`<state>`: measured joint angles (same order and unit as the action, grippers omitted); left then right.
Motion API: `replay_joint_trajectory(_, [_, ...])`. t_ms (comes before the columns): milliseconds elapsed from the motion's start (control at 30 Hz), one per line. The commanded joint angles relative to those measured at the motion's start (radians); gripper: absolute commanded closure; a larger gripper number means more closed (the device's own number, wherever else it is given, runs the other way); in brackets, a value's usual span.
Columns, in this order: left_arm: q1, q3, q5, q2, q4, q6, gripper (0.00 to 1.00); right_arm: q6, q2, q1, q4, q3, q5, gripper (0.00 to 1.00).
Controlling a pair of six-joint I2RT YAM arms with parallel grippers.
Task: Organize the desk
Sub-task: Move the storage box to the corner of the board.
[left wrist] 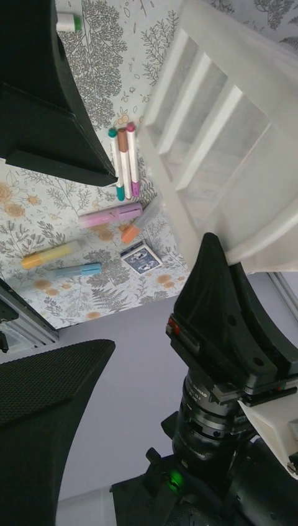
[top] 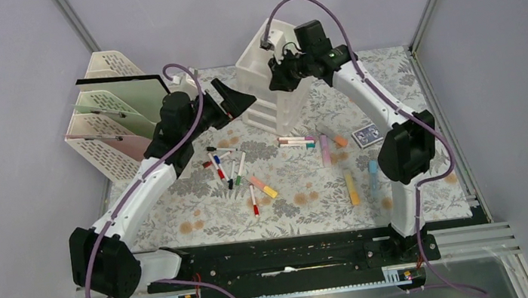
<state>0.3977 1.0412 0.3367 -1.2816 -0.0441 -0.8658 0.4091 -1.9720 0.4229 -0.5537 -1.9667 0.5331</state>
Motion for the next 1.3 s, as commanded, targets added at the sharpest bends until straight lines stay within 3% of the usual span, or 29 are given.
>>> replay_joint_trajectory(0, [0.004, 0.009, -0.045, 0.069, -0.025, 0.003, 0.01, -0.122, 0.018, 0.031, 0.095, -0.091, 0.079, 0.88])
replay_joint_trajectory(133, [0.004, 0.0, -0.068, 0.096, -0.016, -0.003, 0.01, -0.147, 0.024, 0.033, 0.095, -0.103, 0.125, 0.69])
replay_joint_trajectory(367, [0.004, -0.008, -0.085, 0.119, -0.014, -0.023, 0.01, -0.171, 0.066, 0.033, 0.1, -0.071, 0.181, 0.57])
replay_joint_trajectory(500, [0.004, 0.005, -0.089, 0.125, 0.006, -0.026, 0.01, -0.168, 0.118, 0.023, 0.099, -0.056, 0.275, 0.42])
replay_joint_trajectory(867, [0.013, 0.042, -0.15, 0.108, 0.052, -0.089, 0.01, -0.203, 0.25, -0.157, 0.063, 0.089, 0.393, 0.41])
replay_joint_trajectory(1067, [0.095, 0.329, -0.441, -0.069, 0.325, -0.138, 0.01, -0.225, 0.335, -0.308, 0.07, 0.26, 0.41, 0.4])
replay_joint_trajectory(1267, [0.159, 0.621, -0.603, -0.293, 0.556, -0.178, 0.01, -0.251, 0.423, -0.372, 0.099, 0.437, 0.407, 0.4])
